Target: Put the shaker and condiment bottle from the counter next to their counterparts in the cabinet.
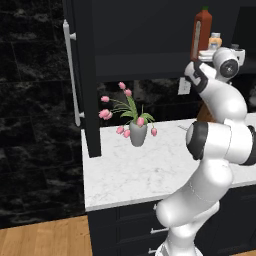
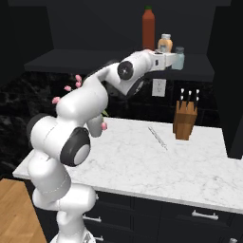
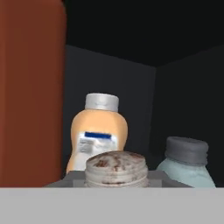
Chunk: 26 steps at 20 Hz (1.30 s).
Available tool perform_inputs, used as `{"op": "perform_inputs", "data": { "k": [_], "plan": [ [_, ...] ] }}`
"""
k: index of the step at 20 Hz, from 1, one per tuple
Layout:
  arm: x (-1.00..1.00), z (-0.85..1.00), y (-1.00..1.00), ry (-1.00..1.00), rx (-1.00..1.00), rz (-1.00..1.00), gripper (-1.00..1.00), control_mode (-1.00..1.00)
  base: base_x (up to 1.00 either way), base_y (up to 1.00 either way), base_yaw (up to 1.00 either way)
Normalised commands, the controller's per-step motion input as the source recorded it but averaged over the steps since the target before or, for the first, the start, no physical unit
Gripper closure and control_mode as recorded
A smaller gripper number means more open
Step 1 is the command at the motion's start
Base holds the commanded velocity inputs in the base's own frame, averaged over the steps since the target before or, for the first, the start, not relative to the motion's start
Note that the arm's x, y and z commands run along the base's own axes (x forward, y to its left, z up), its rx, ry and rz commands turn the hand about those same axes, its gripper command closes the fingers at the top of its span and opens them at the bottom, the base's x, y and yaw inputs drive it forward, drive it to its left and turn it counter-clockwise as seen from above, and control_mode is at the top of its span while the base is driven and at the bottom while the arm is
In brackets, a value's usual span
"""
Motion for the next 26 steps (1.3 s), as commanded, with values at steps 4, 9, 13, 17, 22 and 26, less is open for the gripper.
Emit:
{"op": "perform_inputs", "data": {
  "k": [4,9,13,17,22,26],
  "plan": [
    [0.24,-0.44,-0.05,-0.12,0.01,0.03,1.0,-1.0,0.0,0.0,0.0],
    [0.57,-0.25,-0.24,0.0,0.02,0.0,-1.0,-1.0,0.0,0.0,0.0],
    [0.49,-0.21,-0.34,-0.01,0.03,0.0,-1.0,-1.0,0.0,0.0,0.0],
    [-0.44,-0.41,-0.03,-0.12,0.01,0.02,-1.0,-1.0,0.0,0.0,0.0],
    [-0.88,-0.42,0.0,-0.14,0.0,0.05,-1.0,-1.0,0.0,0.0,0.0],
    [-0.99,-0.13,0.0,-0.14,0.02,0.08,-1.0,-1.0,0.0,0.0,0.0]
  ]
}}
